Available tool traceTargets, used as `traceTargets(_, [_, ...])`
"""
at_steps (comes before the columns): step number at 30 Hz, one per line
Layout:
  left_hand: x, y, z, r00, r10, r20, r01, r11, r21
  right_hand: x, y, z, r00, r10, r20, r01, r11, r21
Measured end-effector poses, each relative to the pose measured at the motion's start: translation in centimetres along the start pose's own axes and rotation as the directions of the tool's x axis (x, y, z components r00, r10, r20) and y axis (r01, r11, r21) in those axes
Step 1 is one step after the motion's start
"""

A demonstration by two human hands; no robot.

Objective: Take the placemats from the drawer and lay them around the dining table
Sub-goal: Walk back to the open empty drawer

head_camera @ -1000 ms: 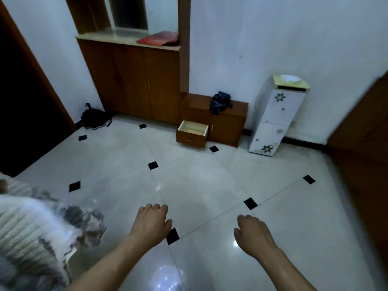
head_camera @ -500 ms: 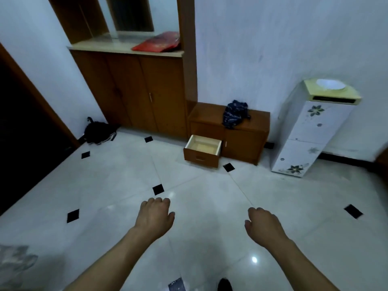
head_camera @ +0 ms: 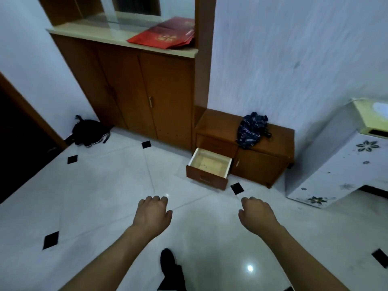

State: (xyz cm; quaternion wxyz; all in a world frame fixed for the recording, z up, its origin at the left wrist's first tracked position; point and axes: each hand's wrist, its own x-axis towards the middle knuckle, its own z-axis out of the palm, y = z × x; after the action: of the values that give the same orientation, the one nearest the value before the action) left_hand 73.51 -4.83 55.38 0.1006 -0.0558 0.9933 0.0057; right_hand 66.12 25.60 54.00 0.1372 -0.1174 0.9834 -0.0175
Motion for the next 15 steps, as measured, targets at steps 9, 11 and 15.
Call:
traceTargets(9, [21.6,-0.6,-2.2,0.964,0.257,0.066,-0.26,0.965,0.033,14.8,-0.7,-3.6,0.983,0.176,0.045,-0.178,0.983,0.053])
traceTargets(11, [26.0,0.2,-1.9,0.952,0.296,0.077,-0.298,0.954,0.017,17.9,-0.1,-3.6,0.977,0.209,0.045,-0.211,0.975,0.063])
traceTargets(15, [34.4,1.9,-0.7,0.948,0.308,0.083,-0.31,0.951,0.013,25.1,1.7,-2.1,0.974,0.222,0.051,-0.225,0.972,0.065])
